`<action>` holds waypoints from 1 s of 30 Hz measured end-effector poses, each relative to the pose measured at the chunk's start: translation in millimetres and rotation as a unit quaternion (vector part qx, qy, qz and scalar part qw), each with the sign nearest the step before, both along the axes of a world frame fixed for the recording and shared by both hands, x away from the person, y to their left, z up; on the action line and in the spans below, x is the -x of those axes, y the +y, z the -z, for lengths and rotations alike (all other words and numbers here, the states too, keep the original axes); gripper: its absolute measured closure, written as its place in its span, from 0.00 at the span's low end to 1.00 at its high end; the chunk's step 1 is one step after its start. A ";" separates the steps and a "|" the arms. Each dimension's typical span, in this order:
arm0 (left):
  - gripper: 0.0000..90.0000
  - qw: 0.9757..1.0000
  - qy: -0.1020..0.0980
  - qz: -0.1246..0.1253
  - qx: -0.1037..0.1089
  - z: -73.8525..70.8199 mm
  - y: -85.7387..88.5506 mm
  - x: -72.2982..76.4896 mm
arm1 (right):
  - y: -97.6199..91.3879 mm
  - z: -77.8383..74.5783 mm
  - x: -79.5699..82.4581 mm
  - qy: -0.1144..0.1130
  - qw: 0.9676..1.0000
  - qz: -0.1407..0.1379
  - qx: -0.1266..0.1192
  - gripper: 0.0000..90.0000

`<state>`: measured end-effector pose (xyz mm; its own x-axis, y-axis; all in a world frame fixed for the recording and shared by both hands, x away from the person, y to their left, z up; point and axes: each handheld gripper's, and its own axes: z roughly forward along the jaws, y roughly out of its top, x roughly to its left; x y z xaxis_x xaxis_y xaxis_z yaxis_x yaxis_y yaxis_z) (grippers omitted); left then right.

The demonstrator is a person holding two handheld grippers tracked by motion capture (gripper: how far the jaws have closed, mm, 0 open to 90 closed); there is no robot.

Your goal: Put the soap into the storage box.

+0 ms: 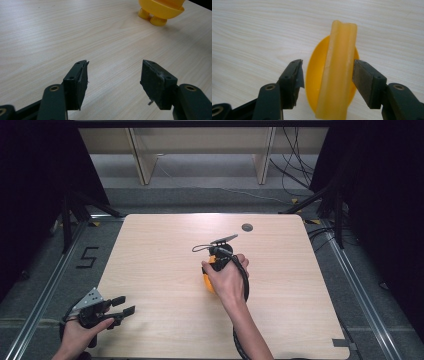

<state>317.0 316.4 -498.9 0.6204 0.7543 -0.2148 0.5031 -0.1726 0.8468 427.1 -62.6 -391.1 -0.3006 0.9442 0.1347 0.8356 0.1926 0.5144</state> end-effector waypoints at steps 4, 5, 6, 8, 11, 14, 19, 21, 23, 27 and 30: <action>0.42 1.000 -0.001 -0.001 0.000 0.2 -0.1 -0.3 | -11.1 -7.6 7.8 0.002 1.000 -0.012 -0.025 0.48; 0.42 1.000 -0.001 0.001 -0.001 0.0 0.0 -0.2 | -14.7 -8.6 10.1 0.000 0.999 -0.022 -0.030 0.48; 0.42 1.000 0.000 0.000 0.000 0.1 -0.1 -0.2 | -17.9 -9.8 12.8 0.007 0.999 -0.013 -0.033 0.48; 0.42 1.000 0.001 -0.002 0.001 0.1 0.0 -0.4 | -27.9 -9.9 15.3 -0.007 0.999 -0.034 -0.036 0.48; 0.42 1.000 -0.001 -0.003 -0.003 0.2 -0.2 -0.1 | -38.3 -12.7 20.0 -0.010 0.998 -0.047 -0.046 0.49; 0.42 1.000 -0.002 -0.002 0.000 0.4 -0.1 -0.7 | -53.3 -8.6 24.1 -0.011 0.996 -0.065 -0.064 0.50; 0.42 1.000 0.001 -0.008 -0.005 0.5 0.1 -0.6 | -76.7 5.9 34.4 -0.001 0.995 -0.067 -0.067 0.52; 0.42 1.000 0.002 -0.009 -0.006 0.6 0.0 -0.7 | -87.2 13.1 38.7 -0.001 0.995 -0.070 -0.069 0.52; 0.42 1.000 0.002 -0.009 -0.006 0.7 -0.1 -0.8 | -97.7 20.3 42.9 -0.001 0.994 -0.074 -0.077 0.53; 0.42 1.000 0.005 -0.007 -0.002 1.4 -0.2 -1.3 | -115.9 33.7 50.8 -0.002 0.995 -0.068 -0.070 0.55; 0.42 1.000 0.005 -0.007 0.000 1.4 -0.4 -1.3 | -129.8 45.0 55.5 -0.004 0.996 -0.067 -0.061 0.55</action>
<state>318.4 316.0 -500.3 0.6071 0.7636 -0.2200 0.5136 -0.1658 0.8418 371.6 -192.4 -436.1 -0.4251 0.8720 0.2427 0.8019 0.2385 0.5477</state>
